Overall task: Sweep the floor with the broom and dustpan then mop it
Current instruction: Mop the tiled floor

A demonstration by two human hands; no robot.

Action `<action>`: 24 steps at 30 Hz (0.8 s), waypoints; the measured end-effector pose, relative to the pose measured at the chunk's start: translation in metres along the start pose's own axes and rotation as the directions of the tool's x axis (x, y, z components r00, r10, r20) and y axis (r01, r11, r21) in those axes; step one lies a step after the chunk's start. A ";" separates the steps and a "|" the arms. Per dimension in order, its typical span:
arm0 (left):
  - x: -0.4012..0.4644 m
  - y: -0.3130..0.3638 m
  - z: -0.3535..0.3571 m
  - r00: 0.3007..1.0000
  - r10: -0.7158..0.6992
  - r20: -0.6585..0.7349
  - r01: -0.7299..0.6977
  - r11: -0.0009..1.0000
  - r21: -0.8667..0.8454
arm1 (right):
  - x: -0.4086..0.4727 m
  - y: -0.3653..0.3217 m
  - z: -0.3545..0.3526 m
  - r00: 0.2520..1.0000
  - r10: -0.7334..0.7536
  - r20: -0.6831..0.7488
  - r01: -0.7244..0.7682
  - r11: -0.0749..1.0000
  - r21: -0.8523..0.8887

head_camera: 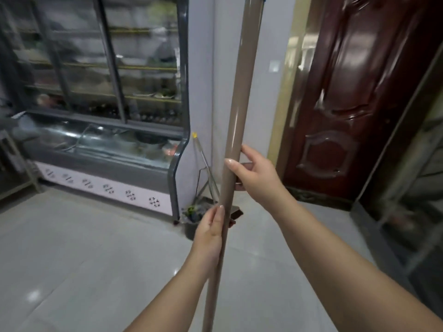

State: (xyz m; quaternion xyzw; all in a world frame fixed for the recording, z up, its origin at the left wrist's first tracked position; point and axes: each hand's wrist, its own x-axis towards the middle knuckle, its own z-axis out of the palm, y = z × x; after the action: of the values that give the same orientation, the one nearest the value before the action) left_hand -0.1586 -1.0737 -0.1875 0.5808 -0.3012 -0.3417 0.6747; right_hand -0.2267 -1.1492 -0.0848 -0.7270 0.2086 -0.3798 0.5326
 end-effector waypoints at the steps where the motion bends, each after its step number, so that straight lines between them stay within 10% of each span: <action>1: 0.011 0.009 0.011 0.999 0.018 0.028 -0.018 1.000 0.001 | 0.010 -0.007 -0.011 1.000 -0.002 -0.025 0.003 0.999 0.033; 15: 0.222 0.092 0.241 0.950 0.307 0.056 -0.303 0.950 -0.074 | 0.199 -0.008 -0.243 0.996 -0.073 -0.057 0.084 0.975 0.207; 24: 0.395 0.096 0.354 0.918 0.396 0.016 -0.385 0.902 -0.197 | 0.334 0.045 -0.337 0.973 -0.216 -0.086 0.210 0.975 -0.066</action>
State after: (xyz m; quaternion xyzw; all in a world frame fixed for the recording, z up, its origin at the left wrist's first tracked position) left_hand -0.2012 -1.5899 -0.0377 0.4319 -0.3961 -0.2429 0.7730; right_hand -0.2743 -1.6090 0.0322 -0.7415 0.1645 -0.4621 0.4578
